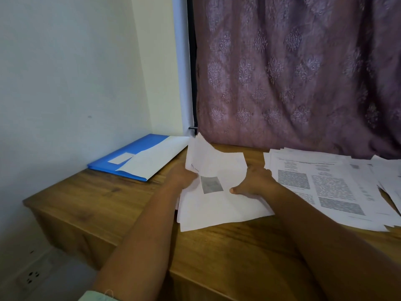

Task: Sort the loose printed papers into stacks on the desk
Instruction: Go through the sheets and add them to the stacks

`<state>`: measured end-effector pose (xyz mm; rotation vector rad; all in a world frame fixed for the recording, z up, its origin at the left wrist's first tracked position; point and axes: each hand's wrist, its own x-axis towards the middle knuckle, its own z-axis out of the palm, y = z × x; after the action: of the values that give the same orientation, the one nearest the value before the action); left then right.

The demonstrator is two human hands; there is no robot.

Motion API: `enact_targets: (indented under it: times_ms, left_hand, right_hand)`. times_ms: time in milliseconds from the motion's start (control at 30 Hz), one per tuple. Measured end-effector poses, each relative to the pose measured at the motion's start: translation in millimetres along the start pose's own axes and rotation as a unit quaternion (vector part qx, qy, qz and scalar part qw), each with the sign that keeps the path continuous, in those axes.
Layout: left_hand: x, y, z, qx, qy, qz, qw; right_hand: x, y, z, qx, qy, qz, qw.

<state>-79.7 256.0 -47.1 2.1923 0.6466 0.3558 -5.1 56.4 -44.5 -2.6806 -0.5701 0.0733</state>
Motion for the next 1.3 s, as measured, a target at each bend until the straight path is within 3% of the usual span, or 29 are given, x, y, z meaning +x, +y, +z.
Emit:
enact_targets:
  times_ms: [100,167,267,433,633,867,1033,1300]
  left_hand:
    - [-7.1,1.6,-3.5,-0.147,0.035,0.032,0.988]
    - [-18.2,9.7,-11.5,-0.231,0.055,0.072,0.969]
    - [-38.8,20.5,-21.1,-0.333,0.062,0.116,0.934]
    - [-76.6,56.4,-27.4,-0.38,0.121,0.189,0.897]
    - [-130.4,102.6,-13.7,-0.397,0.145,0.279,0.863]
    - [-174.2,134.6,25.8,-0.415,0.106,0.31,0.849]
    - [-191.0,140.7,47.7,-0.389,0.123,0.308,0.859]
    - [-205.8,120.8,80.1,-0.338,0.068,0.28,0.896]
  right_hand:
    - [4.2,5.1,4.7,-0.001,0.009,0.009,1.0]
    - [8.2,7.8,1.6,0.087,0.067,0.014,0.994]
    - [1.8,7.5,-19.8,0.256,0.15,-0.017,0.955]
    - [-46.0,1.8,-70.7,0.358,0.277,-0.129,0.882]
    - [-123.6,17.7,-115.9,0.325,0.461,-0.133,0.815]
    - [-174.1,68.5,-115.9,0.304,0.452,-0.07,0.836]
    - [-203.4,90.2,-114.9,0.313,0.421,-0.06,0.849]
    - [-217.8,113.6,-93.2,0.314,0.373,-0.016,0.873]
